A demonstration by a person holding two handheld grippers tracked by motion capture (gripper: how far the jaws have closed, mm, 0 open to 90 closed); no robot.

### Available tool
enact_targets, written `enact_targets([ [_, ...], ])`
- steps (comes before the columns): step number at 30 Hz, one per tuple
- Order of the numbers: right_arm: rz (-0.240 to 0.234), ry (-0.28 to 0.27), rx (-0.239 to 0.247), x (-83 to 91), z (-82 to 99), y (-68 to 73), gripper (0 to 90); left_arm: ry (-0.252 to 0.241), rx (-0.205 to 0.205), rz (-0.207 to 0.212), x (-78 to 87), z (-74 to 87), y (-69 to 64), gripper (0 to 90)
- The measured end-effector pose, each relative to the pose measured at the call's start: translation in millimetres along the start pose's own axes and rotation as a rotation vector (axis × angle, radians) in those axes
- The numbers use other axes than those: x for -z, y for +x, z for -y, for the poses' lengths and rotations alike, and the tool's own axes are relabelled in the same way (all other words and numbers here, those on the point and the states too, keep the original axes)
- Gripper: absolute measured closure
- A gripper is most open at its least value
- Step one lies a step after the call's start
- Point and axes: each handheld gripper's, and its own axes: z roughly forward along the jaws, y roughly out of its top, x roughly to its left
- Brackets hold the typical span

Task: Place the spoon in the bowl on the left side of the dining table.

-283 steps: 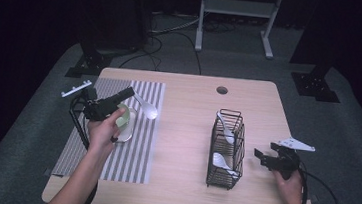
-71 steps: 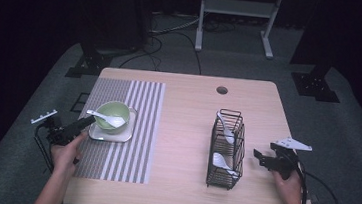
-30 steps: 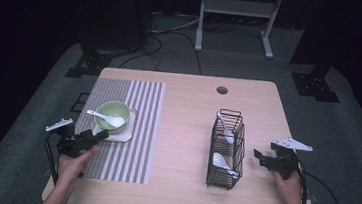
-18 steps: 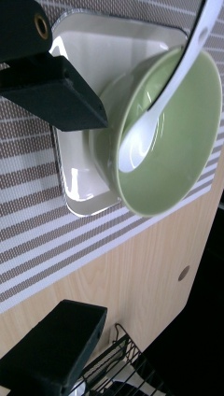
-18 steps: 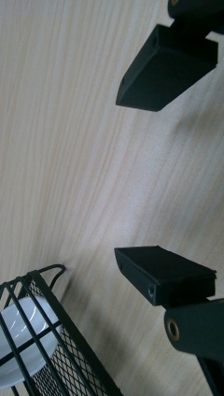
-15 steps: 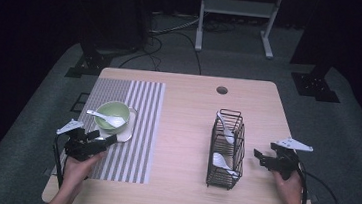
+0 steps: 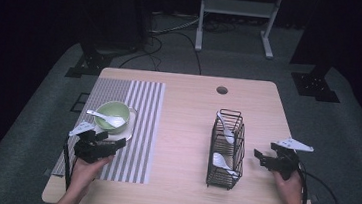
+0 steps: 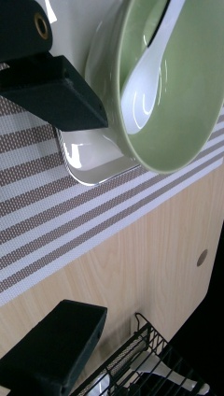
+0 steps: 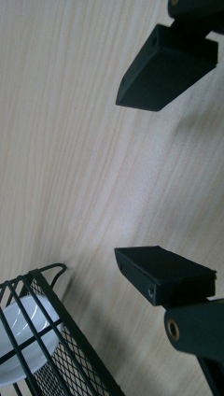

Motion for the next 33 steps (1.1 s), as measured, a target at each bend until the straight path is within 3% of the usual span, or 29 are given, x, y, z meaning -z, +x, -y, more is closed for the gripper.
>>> enact_targets([
  [15, 0.002, -0.006, -0.002, 0.6, 0.3, 0.1, 20.9, 0.042, -0.042, 0.065, -22.4, 2.8, -25.9, 8.0],
  [33, 0.002, -0.01, -0.001, 1.1, 0.6, 0.0, 20.8, 0.086, -0.092, 0.111, -45.5, 6.5, -50.5, 8.0],
])
